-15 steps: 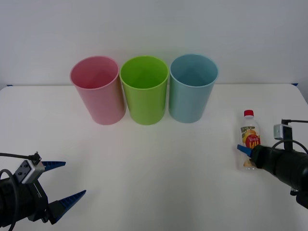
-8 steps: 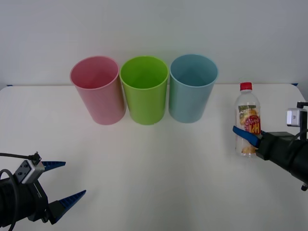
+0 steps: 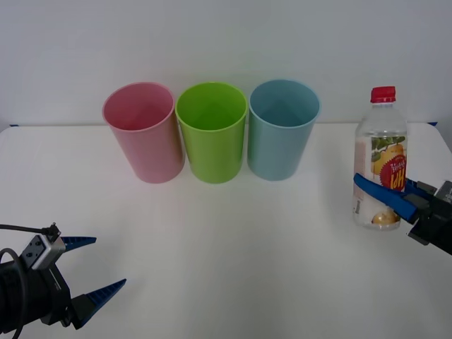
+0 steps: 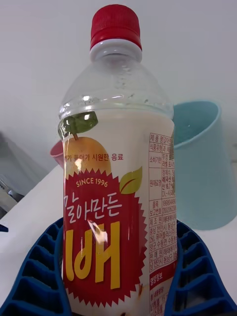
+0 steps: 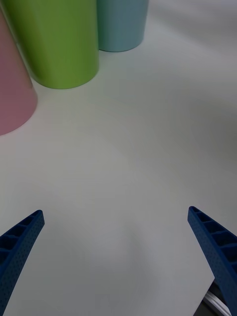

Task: Put cans in the blue bin and PET bottles in the pink bin and trash in the green bin.

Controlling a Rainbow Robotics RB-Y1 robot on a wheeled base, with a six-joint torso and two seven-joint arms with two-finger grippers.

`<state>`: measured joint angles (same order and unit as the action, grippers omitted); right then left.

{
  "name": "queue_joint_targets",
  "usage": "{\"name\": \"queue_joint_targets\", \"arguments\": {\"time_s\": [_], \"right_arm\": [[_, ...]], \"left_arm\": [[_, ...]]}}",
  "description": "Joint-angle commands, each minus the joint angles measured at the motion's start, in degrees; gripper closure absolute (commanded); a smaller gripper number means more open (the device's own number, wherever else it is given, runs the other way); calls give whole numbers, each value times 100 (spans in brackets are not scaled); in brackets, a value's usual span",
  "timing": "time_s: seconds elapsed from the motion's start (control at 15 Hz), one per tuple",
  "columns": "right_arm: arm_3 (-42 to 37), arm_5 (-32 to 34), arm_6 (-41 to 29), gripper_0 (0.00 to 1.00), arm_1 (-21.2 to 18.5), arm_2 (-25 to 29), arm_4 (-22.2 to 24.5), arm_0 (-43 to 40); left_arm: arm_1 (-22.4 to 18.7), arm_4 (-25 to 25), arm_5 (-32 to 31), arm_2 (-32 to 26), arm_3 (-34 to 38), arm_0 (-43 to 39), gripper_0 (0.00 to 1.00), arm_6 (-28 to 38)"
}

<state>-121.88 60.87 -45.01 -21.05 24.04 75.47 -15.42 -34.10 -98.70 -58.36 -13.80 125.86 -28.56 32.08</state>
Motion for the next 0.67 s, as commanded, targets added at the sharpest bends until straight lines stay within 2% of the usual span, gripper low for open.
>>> {"name": "queue_joint_targets", "arguments": {"time_s": [0.07,0.2,0.33,0.47,0.67], "right_arm": [[7,153,906,100,-4,-14,-665,39],[16,179,1521,100,-4,-163,-990,101],[16,118,1917,100,13,-365,-1104,259],[16,-207,2251,100,13,-717,-1113,523],[16,-954,2321,100,5,-1288,-1007,997]], "left_arm": [[0,0,0,0,0,0,0,0],[0,0,0,0,0,0,0,0],[0,0,0,0,0,0,0,0],[0,0,0,0,0,0,0,0],[0,0,0,0,0,0,0,0]]}}
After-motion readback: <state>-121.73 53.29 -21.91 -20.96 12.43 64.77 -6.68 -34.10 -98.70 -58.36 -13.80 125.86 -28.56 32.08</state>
